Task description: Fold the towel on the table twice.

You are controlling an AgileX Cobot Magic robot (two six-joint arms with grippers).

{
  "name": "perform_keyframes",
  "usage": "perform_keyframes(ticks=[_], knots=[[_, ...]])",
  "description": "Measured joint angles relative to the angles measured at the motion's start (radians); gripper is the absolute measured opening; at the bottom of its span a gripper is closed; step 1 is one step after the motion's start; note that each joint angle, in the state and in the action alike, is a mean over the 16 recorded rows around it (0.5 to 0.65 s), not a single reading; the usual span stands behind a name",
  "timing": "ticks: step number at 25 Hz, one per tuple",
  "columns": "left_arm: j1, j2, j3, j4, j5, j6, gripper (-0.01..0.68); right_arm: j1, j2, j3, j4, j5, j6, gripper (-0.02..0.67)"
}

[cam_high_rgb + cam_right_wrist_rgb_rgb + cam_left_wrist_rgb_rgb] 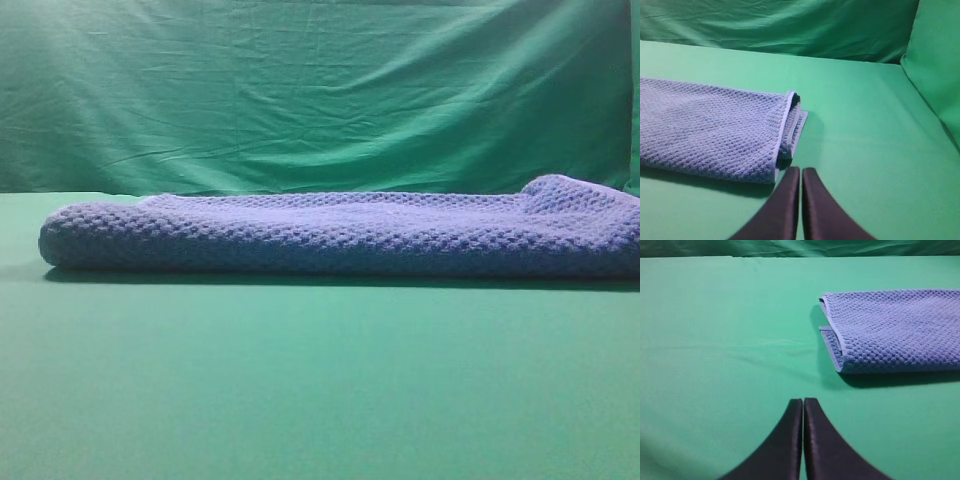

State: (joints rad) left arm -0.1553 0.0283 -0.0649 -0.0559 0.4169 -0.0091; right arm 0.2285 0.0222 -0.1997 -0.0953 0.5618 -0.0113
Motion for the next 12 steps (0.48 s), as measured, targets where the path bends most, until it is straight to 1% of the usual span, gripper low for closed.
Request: perform_keyframes(ticks=[5, 12], knots=[[0.000, 0.000, 0.043, 0.018, -0.050, 0.002, 0.000, 0.000, 0.000, 0.041, -0.005, -0.028, 0.000, 0.000], [0.000, 0.000, 0.080, 0.040, -0.095, 0.004, 0.000, 0.000, 0.000, 0.139, -0.014, -0.115, 0.000, 0.000]])
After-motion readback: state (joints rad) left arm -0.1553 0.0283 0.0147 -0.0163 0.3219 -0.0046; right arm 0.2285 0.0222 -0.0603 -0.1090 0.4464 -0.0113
